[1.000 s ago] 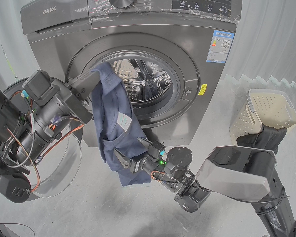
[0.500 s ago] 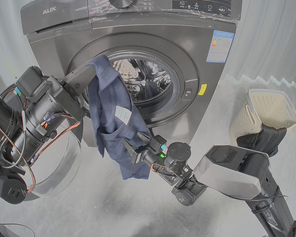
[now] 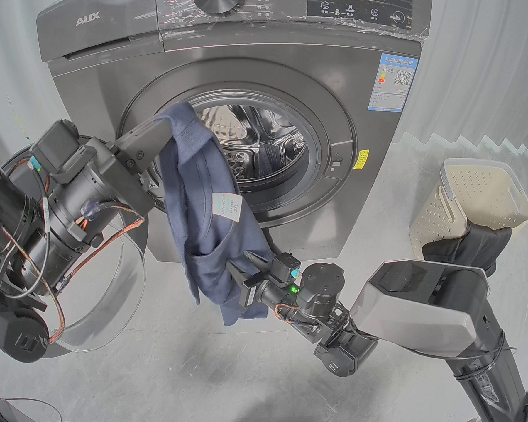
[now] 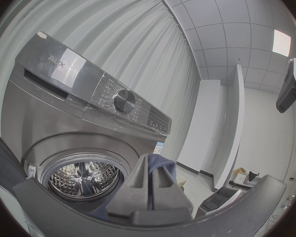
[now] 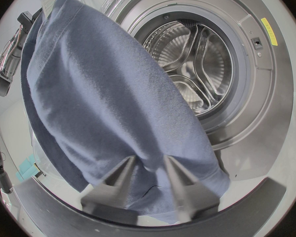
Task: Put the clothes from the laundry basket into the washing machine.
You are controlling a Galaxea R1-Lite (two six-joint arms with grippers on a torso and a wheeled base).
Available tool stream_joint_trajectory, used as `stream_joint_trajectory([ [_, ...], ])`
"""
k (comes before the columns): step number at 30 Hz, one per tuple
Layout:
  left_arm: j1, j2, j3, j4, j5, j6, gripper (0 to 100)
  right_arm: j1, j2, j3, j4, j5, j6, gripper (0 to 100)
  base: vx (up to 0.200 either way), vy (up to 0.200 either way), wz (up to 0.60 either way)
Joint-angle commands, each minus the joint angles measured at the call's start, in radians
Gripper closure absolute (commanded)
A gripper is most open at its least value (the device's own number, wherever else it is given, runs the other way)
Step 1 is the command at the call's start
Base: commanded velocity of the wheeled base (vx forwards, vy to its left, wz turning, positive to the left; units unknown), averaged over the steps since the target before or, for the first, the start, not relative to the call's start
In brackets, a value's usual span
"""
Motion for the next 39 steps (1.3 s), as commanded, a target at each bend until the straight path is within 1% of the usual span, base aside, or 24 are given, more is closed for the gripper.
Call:
stream_joint_trajectory([
  [1, 0.006, 0.008, -0.003, 0.003, 0.006, -0.001, 100, 0.019, -0.080, 0.092, -0.005, -0.013, 0.006, 0, 0.000, 0.000, 0.00],
  [2, 0.006, 0.010, -0.005, 0.003, 0.006, -0.001, 100, 0.019, -0.088, 0.099, -0.005, -0.011, 0.006, 0, 0.000, 0.000, 0.00],
  [4, 0.006, 0.011, -0.005, 0.002, 0.007, -0.001, 100, 0.018, -0.125, 0.145, -0.005, -0.009, 0.008, 0, 0.000, 0.000, 0.00],
  [6, 0.006, 0.010, -0.006, 0.003, 0.007, -0.001, 100, 0.007, -0.142, 0.164, -0.003, -0.006, 0.008, 0, 0.000, 0.000, 0.00],
  [8, 0.004, 0.010, -0.005, 0.003, 0.007, -0.001, 100, -0.002, -0.145, 0.158, 0.006, -0.002, 0.005, 0, 0.000, 0.000, 0.00],
  [10, -0.002, 0.010, 0.000, 0.003, 0.006, -0.001, 100, -0.010, -0.142, 0.144, 0.007, 0.023, -0.001, 0, 0.000, 0.000, 0.00],
  [14, -0.003, 0.010, 0.003, 0.000, 0.001, -0.001, 100, -0.004, -0.113, 0.125, 0.007, 0.092, -0.007, 0, 0.000, 0.000, 0.00],
  [16, -0.005, 0.007, 0.004, 0.000, -0.002, -0.001, 100, 0.002, -0.077, 0.085, 0.007, 0.118, -0.009, 0, 0.000, 0.000, 0.00],
  [17, -0.007, 0.005, 0.006, 0.000, -0.004, -0.001, 100, 0.004, -0.062, 0.064, 0.007, 0.122, -0.014, 0, 0.000, 0.000, 0.00],
  [19, -0.010, 0.002, 0.009, 0.000, -0.004, -0.001, 100, 0.005, -0.030, 0.012, 0.009, 0.127, -0.021, 0, 0.000, 0.000, 0.00],
  [21, -0.013, 0.001, 0.011, 0.000, -0.004, -0.001, 100, 0.005, -0.022, -0.002, 0.011, 0.127, -0.021, 0, 0.000, 0.000, 0.00],
  [22, -0.025, -0.001, 0.014, -0.001, -0.005, -0.001, 100, 0.005, 0.001, -0.042, 0.011, 0.127, -0.023, 0, 0.000, 0.000, 0.00],
  [26, -0.031, -0.002, 0.017, -0.009, -0.005, -0.002, 100, 0.012, 0.024, -0.097, 0.014, 0.126, -0.023, 0, 0.000, 0.000, 0.00],
  [28, -0.031, -0.002, 0.018, -0.009, -0.007, -0.002, 100, 0.012, 0.028, -0.108, 0.014, 0.124, -0.023, 0, 0.000, 0.000, 0.00],
  [33, -0.040, -0.007, 0.014, -0.009, -0.010, -0.028, 100, 0.007, 0.030, -0.140, 0.015, 0.089, -0.021, 0, 0.000, 0.000, 0.00],
  [34, -0.037, -0.007, 0.012, -0.011, -0.010, -0.030, 100, 0.005, 0.027, -0.142, 0.015, 0.080, -0.021, 100, 0.000, 0.000, 0.00],
  [39, -0.031, 0.001, 0.004, -0.009, -0.004, -0.031, 100, -0.010, 0.001, -0.134, 0.012, 0.063, -0.014, 100, 0.000, 0.000, 0.00],
])
